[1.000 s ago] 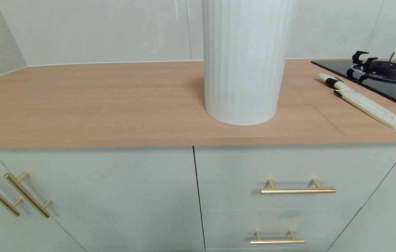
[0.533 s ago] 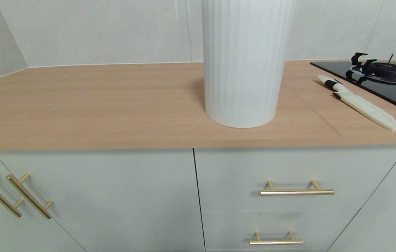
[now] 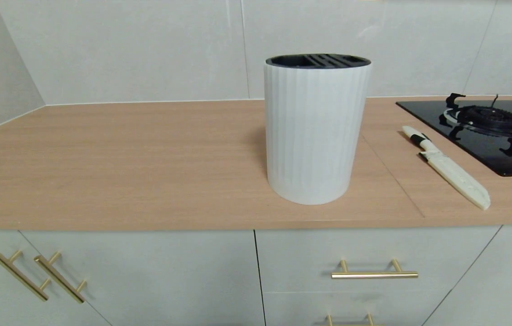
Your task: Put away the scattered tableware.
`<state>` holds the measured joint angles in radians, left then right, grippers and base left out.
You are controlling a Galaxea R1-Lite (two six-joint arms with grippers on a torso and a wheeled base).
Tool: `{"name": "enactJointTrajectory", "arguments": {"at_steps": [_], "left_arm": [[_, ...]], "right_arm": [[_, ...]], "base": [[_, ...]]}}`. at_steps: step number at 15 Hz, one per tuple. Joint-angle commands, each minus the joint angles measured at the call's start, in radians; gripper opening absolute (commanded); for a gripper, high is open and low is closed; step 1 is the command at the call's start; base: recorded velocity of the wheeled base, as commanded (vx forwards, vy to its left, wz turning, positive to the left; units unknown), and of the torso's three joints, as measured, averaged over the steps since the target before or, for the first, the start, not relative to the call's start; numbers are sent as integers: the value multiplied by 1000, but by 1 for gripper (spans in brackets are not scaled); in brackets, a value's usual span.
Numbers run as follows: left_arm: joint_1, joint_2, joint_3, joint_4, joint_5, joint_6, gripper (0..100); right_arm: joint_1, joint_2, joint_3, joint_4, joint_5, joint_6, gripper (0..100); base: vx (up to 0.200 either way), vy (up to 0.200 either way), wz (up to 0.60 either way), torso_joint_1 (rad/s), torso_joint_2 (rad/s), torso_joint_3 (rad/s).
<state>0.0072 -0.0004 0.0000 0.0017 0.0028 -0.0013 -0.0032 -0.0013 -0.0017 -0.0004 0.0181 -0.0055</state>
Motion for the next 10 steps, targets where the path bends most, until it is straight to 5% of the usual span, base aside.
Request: {"name": "enactJointTrajectory", "arguments": {"at_steps": [1,10], "left_arm": [[0,0,0,0,0,-2,100],[0,0,0,0,0,0,100]], "right_arm": [[0,1,0,0,0,-1,100],[0,1,0,-1,0,-1,100]], "base": [[0,0,0,163,-461,-295],[0,0,0,193,-474,-293]]}}
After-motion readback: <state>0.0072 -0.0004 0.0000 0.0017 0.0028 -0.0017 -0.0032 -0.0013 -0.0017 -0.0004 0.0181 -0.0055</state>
